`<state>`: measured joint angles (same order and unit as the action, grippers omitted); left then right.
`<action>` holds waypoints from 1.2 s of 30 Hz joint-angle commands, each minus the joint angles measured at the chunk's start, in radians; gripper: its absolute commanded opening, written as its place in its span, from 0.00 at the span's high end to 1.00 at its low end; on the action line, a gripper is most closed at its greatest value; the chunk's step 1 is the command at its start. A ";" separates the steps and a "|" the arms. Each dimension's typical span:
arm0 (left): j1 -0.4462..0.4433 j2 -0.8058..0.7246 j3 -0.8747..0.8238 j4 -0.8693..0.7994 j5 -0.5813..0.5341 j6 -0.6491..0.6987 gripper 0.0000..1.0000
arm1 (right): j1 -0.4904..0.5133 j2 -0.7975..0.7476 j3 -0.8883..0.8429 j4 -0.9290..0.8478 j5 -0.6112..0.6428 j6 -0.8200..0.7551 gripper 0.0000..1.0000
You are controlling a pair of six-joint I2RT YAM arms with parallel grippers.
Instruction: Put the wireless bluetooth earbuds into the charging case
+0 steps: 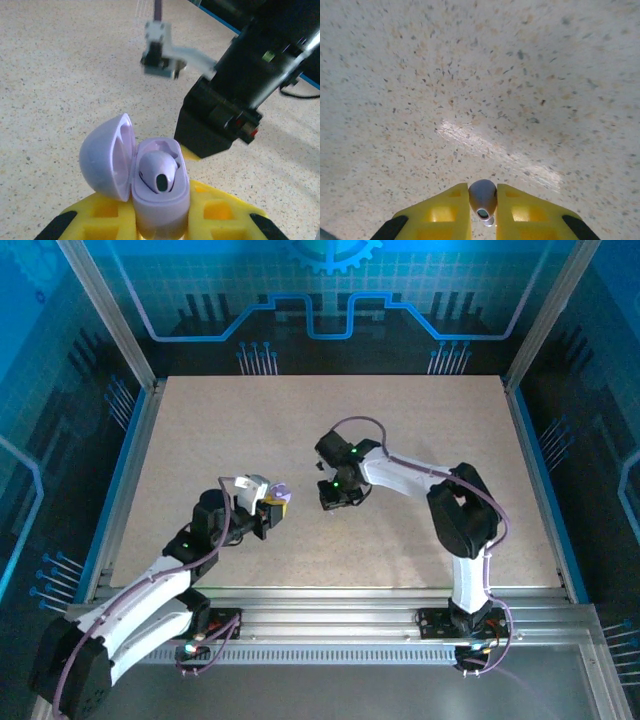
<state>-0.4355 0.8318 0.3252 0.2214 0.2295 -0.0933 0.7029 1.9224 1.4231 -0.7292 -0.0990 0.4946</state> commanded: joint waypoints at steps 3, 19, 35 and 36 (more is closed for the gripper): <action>-0.031 0.072 -0.032 0.181 -0.042 -0.059 0.95 | -0.041 -0.123 -0.053 0.089 -0.049 0.052 0.84; -0.083 0.313 0.042 0.402 -0.031 -0.082 0.95 | -0.071 -0.382 -0.186 0.380 -0.091 0.216 0.84; -0.112 0.371 0.113 0.463 -0.017 -0.080 0.95 | -0.041 -0.473 -0.317 0.629 -0.096 0.316 0.82; -0.114 0.372 0.115 0.464 -0.017 -0.079 0.95 | -0.038 -0.471 -0.316 0.633 -0.095 0.317 0.82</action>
<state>-0.5400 1.1965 0.4057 0.6384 0.1986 -0.1596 0.6525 1.4780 1.1179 -0.1562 -0.1917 0.7921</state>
